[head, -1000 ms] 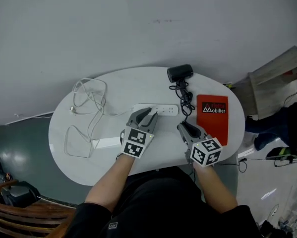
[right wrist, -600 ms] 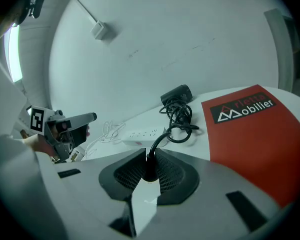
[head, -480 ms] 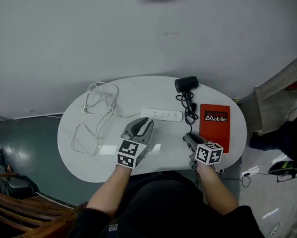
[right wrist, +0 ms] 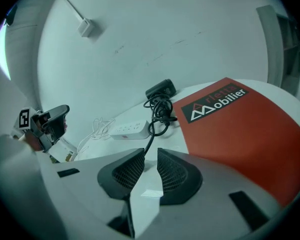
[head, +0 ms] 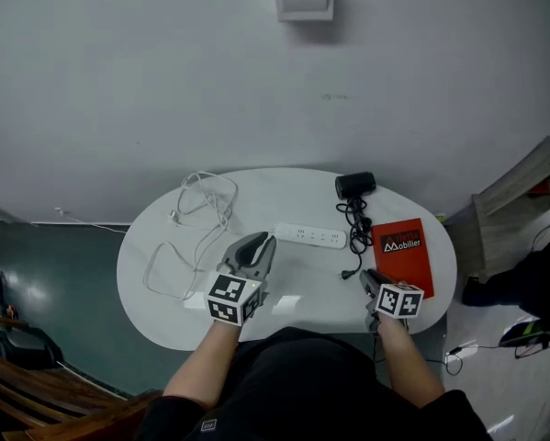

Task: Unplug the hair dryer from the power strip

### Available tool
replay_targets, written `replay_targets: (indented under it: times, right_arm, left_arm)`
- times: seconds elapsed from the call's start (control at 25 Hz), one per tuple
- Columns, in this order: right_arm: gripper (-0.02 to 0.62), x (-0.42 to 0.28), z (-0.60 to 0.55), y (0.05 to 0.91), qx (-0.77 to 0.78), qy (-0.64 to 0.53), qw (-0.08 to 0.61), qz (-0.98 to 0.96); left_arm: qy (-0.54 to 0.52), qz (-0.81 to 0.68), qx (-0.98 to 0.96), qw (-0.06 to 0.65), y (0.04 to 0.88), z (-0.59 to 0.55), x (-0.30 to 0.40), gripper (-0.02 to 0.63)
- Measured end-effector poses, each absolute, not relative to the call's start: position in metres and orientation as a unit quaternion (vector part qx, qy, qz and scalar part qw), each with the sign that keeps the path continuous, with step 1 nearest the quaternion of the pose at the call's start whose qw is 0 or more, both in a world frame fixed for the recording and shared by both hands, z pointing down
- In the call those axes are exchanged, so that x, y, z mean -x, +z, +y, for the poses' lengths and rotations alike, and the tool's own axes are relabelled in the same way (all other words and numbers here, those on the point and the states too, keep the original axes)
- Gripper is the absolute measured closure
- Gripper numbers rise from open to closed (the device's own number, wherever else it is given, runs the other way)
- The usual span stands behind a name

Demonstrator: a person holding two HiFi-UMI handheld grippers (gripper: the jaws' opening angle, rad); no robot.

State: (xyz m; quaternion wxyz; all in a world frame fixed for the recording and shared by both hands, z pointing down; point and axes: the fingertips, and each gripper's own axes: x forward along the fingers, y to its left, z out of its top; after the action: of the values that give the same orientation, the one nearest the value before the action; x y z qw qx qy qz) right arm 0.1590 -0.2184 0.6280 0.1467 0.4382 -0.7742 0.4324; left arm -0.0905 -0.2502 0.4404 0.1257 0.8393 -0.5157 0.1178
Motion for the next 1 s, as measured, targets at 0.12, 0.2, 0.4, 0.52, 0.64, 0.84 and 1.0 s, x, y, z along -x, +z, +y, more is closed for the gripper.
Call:
replay_targets:
  times: [0.12,0.2,0.4,0.52,0.64,0.84,1.0]
  right_arm:
    - [0.515,-0.171,-0.223,0.618,-0.477,0.423,0.139,-0.758]
    - [0.516,-0.169,-0.232,0.600,-0.496,0.396,0.136,-0.760]
    - [0.518,-0.121,-0.268,0.526,-0.506,0.296,0.120,-0.801]
    - [0.525,-0.079,-0.280,0.473,-0.494,0.223,0.111,-0.833]
    - [0.532,-0.038,-0.277,0.423,-0.478,0.158,0.101,-0.858]
    - [0.541,0.014,-0.257,0.356,-0.449,0.092,0.068,-0.886]
    - [0.551,0.032,-0.239,0.314,-0.432,0.054,0.027,-0.900]
  left_arm:
    - [0.108,-0.519,-0.839,0.118,0.430,-0.249,0.111,0.546]
    - [0.101,-0.521,-0.841,0.109,0.420,-0.247,0.126,0.549]
    - [0.090,-0.522,-0.843,0.086,0.396,-0.245,0.163,0.557]
    - [0.087,-0.528,-0.841,0.076,0.380,-0.244,0.182,0.561]
    - [0.075,-0.530,-0.842,0.070,0.362,-0.242,0.197,0.566]
    - [0.058,-0.515,-0.853,0.060,0.341,-0.233,0.207,0.569]
    - [0.045,-0.515,-0.855,0.050,0.323,-0.222,0.207,0.569]
